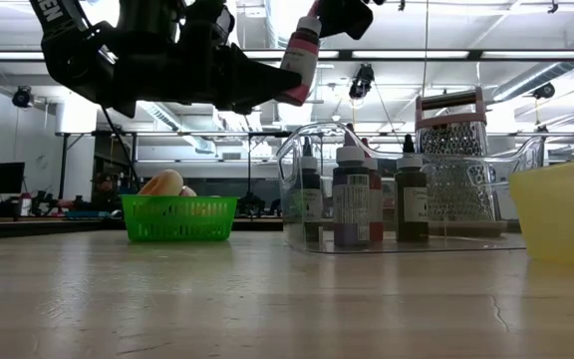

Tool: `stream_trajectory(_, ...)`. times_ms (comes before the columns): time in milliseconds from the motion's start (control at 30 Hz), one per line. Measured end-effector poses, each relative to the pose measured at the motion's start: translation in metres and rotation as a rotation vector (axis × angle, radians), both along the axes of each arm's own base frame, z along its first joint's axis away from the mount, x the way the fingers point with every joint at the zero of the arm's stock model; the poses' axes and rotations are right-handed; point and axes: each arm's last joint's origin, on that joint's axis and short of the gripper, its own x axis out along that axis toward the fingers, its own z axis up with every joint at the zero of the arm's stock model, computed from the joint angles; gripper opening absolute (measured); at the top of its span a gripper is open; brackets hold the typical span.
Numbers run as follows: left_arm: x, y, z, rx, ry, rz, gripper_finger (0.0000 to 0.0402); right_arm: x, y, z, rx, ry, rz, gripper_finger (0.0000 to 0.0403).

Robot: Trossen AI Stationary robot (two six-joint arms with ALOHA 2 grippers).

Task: Pick & Place Food Item
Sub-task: Put the pink food coloring bottle into the transparent bin

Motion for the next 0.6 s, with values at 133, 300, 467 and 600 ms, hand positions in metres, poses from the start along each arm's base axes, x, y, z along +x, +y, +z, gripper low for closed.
stream_trajectory(133,0.000,0.000,0.000,-0.006,0.001,0.001,0.0069,0.002,0.000,-0.001,0.006,-0.006,0.009,0.0235)
stream_trajectory(300,0.000,0.000,0.000,-0.006,0.000,0.001,0.0069,0.005,0.000,-0.004,0.011,0.005,0.014,0.0235)
stream_trajectory(467,0.000,0.000,0.000,-0.006,-0.001,0.001,0.0069,0.009,0.001,-0.008,0.011,0.007,0.016,0.0235)
stream_trajectory(600,0.000,0.000,0.000,-0.007,-0.001,0.001,0.0069,0.011,0.001,-0.010,0.013,0.008,0.017,0.0235)
